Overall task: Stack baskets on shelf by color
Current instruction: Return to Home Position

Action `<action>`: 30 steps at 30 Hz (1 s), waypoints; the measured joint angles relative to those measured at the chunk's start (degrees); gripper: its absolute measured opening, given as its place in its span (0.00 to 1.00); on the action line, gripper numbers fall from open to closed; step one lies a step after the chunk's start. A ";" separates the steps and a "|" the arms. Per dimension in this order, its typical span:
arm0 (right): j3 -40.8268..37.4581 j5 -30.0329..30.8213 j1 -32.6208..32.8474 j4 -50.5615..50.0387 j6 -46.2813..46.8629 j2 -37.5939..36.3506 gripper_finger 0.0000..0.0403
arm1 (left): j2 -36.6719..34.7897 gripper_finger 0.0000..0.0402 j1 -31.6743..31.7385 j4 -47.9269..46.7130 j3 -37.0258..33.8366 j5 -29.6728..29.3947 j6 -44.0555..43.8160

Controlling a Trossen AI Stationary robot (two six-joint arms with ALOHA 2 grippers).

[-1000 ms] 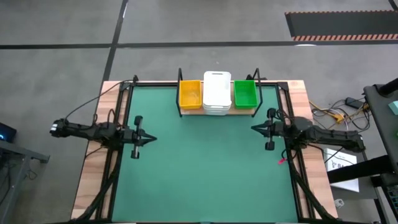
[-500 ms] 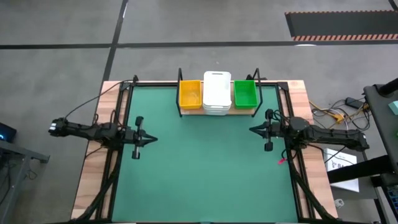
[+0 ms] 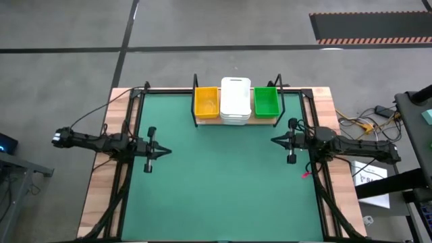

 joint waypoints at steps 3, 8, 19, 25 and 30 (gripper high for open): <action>0.00 0.01 0.00 0.09 0.00 -0.02 0.02 | -0.02 0.00 0.00 0.00 0.00 0.02 0.00; 0.00 0.02 0.00 0.20 0.00 -0.02 0.02 | -0.02 0.00 0.00 0.00 -0.02 0.02 0.00; 0.00 0.07 0.00 0.28 -0.02 -0.02 0.02 | 0.17 0.00 0.00 0.02 -0.02 0.02 0.00; 0.00 0.15 0.00 0.31 -0.01 -0.02 0.02 | 0.48 0.00 0.00 0.04 -0.02 0.04 0.00; 0.00 0.24 0.00 0.31 -0.01 -0.02 0.02 | 0.83 0.00 0.01 0.04 -0.02 0.04 0.00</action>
